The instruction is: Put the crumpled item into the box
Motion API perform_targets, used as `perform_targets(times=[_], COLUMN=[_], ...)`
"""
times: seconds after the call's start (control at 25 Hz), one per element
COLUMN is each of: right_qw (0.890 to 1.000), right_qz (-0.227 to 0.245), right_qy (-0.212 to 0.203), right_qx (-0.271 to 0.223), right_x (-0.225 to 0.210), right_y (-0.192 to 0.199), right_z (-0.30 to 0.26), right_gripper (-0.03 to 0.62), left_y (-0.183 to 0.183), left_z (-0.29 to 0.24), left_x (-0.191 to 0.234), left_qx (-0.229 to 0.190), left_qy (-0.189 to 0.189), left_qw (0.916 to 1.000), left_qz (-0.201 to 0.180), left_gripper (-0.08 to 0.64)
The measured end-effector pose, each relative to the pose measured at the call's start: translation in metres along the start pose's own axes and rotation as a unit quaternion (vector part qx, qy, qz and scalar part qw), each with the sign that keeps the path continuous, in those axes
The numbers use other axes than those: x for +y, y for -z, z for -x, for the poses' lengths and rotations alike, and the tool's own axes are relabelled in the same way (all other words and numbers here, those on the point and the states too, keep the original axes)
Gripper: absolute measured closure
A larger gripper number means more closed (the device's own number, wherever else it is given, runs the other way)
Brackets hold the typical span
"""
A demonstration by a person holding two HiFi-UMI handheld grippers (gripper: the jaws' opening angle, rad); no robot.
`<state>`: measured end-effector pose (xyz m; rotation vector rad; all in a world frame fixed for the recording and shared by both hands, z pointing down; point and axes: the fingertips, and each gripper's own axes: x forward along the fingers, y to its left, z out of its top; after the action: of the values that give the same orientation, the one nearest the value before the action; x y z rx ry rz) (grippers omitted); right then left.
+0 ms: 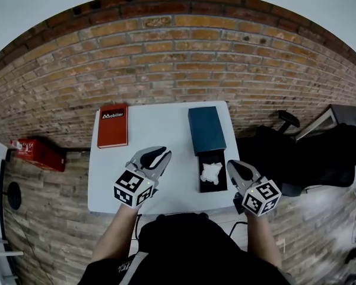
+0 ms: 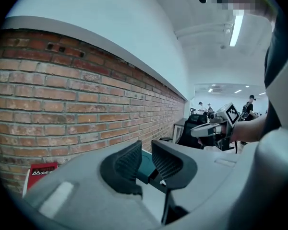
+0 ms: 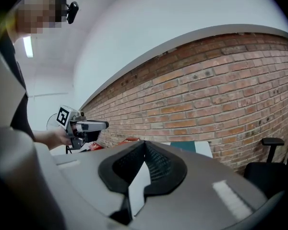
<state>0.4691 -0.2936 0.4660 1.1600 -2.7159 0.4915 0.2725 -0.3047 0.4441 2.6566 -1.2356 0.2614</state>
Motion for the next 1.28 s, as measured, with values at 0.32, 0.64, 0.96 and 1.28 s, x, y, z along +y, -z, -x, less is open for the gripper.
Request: perform_targets(times=[0.32, 0.64, 0.96, 1.28], right_qw=[0.999, 0.998, 0.997, 0.996], right_qz=[0.000, 0.028, 0.050, 0.057], right_qy=[-0.019, -0.034, -0.022, -0.011], right_qx=[-0.034, -0.042, -0.062, -0.066], right_x=[0.031, 0.053, 0.054, 0.048], right_y=[-0.002, -0.006, -0.025, -0.029], right_z=[-0.003, 0.004, 0.015, 0.018], right_gripper=[0.594, 0.594, 0.594, 0.594], left_y=[-0.010, -0.007, -0.014, -0.013], left_z=[0.022, 0.020, 0.017, 0.014], left_x=[0.008, 0.010, 0.006, 0.001], left_qx=[-0.032, -0.042, -0.050, -0.046], left_qy=[-0.030, -0.037, -0.036, -0.036], left_qw=[0.9990, 0.9981, 0.9979, 0.9980], left_qz=[0.008, 0.027, 0.022, 0.023], left_gripper=[0.521, 0.544, 0.554, 0.554])
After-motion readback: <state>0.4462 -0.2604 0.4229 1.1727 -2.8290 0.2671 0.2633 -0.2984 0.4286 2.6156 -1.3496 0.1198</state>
